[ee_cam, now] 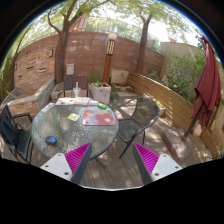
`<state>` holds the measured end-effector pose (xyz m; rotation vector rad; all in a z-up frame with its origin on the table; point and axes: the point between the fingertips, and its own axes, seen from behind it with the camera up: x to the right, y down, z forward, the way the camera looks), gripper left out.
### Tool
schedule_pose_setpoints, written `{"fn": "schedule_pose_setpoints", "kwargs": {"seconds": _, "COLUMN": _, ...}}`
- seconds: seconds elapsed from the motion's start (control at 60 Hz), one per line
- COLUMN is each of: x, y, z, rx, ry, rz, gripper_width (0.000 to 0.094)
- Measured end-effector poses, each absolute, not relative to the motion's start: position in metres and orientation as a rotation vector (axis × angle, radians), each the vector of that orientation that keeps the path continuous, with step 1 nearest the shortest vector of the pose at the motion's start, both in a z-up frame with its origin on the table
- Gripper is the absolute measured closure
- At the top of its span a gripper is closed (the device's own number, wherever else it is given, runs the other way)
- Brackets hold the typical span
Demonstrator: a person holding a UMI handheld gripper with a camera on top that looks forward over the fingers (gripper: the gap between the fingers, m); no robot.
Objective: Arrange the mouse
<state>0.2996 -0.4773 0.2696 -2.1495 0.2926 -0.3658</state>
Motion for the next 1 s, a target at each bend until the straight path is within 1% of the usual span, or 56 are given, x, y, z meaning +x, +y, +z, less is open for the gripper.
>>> {"fn": "schedule_pose_setpoints", "kwargs": {"seconds": 0.083, "x": 0.3, "y": -0.479, "z": 0.264, "rx": -2.157, "ry": 0.286, "rz": -0.366, "gripper_width": 0.0092}}
{"fn": "schedule_pose_setpoints", "kwargs": {"seconds": 0.167, "x": 0.294, "y": -0.489, "z": 0.244, "rx": -2.179, "ry": 0.289, "rz": -0.353, "gripper_width": 0.0092}}
{"fn": "schedule_pose_setpoints", "kwargs": {"seconds": 0.267, "x": 0.271, "y": -0.496, "z": 0.204, "rx": -2.225, "ry": 0.266, "rz": -0.304, "gripper_width": 0.0089}}
{"fn": "schedule_pose_setpoints", "kwargs": {"seconds": 0.283, "x": 0.272, "y": -0.493, "z": 0.208, "rx": -2.238, "ry": 0.259, "rz": -0.299, "gripper_width": 0.009}}
{"fn": "schedule_pose_setpoints", "kwargs": {"seconds": 0.3, "x": 0.261, "y": -0.495, "z": 0.188, "rx": -2.241, "ry": 0.251, "rz": -0.292, "gripper_width": 0.009}}
{"fn": "schedule_pose_setpoints", "kwargs": {"seconds": 0.4, "x": 0.219, "y": -0.491, "z": 0.137, "rx": -2.316, "ry": 0.172, "rz": -0.223, "gripper_width": 0.0088}}
{"fn": "schedule_pose_setpoints", "kwargs": {"seconds": 0.417, "x": 0.215, "y": -0.488, "z": 0.142, "rx": -2.332, "ry": 0.157, "rz": -0.209, "gripper_width": 0.0089}}
{"fn": "schedule_pose_setpoints", "kwargs": {"seconds": 0.433, "x": 0.202, "y": -0.484, "z": 0.121, "rx": -2.332, "ry": 0.144, "rz": -0.196, "gripper_width": 0.0089}}
{"fn": "schedule_pose_setpoints", "kwargs": {"seconds": 0.533, "x": 0.152, "y": -0.452, "z": 0.083, "rx": -2.356, "ry": 0.05, "rz": -0.114, "gripper_width": 0.0088}}
{"fn": "schedule_pose_setpoints", "kwargs": {"seconds": 0.55, "x": 0.146, "y": -0.447, "z": 0.085, "rx": -2.359, "ry": 0.036, "rz": -0.099, "gripper_width": 0.0088}}
{"fn": "schedule_pose_setpoints", "kwargs": {"seconds": 0.567, "x": 0.134, "y": -0.438, "z": 0.076, "rx": -2.353, "ry": 0.029, "rz": -0.088, "gripper_width": 0.0089}}
{"fn": "schedule_pose_setpoints", "kwargs": {"seconds": 0.7, "x": 0.08, "y": -0.366, "z": 0.045, "rx": -2.309, "ry": -0.031, "rz": -0.034, "gripper_width": 0.0089}}
{"fn": "schedule_pose_setpoints", "kwargs": {"seconds": 0.883, "x": 0.043, "y": -0.284, "z": 0.007, "rx": -2.31, "ry": -0.075, "rz": -0.05, "gripper_width": 0.0091}}
{"fn": "schedule_pose_setpoints", "kwargs": {"seconds": 1.0, "x": 0.037, "y": -0.248, "z": -0.004, "rx": -2.317, "ry": -0.097, "rz": -0.076, "gripper_width": 0.0092}}
